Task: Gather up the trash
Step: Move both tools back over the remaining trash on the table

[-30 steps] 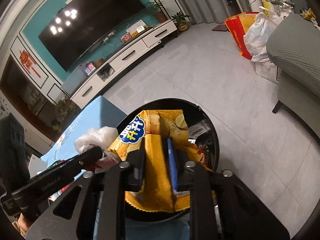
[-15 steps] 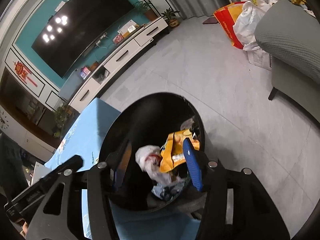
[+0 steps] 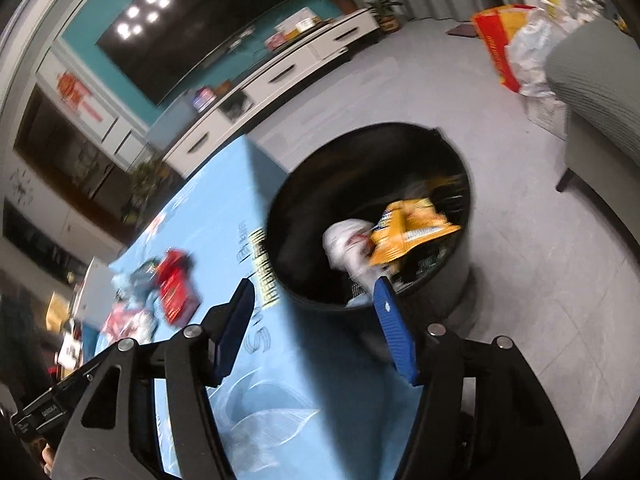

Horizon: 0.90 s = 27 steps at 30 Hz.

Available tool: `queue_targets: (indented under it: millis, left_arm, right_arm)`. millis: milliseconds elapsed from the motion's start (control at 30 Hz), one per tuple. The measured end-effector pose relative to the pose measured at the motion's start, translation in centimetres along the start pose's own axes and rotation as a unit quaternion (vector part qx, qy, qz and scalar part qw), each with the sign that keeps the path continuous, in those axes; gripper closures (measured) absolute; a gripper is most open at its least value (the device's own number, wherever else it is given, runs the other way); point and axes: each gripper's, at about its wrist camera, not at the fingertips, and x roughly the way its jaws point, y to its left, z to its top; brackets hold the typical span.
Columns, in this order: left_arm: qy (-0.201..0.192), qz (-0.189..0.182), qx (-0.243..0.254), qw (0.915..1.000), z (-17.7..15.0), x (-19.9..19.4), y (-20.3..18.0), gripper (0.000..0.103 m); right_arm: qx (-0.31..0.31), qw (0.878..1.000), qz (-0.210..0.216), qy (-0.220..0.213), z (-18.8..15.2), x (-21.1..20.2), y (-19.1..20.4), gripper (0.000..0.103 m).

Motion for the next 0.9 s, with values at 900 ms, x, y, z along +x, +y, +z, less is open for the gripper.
queue_targets:
  millis: [900]
  left_arm:
    - [-0.079,0.079,-0.218,0.9695,-10.9,-11.6,20.0,0.003]
  right_arm:
    - [-0.228,0.966,0.068,0.101,-9.5,2.5,19.7,0.035]
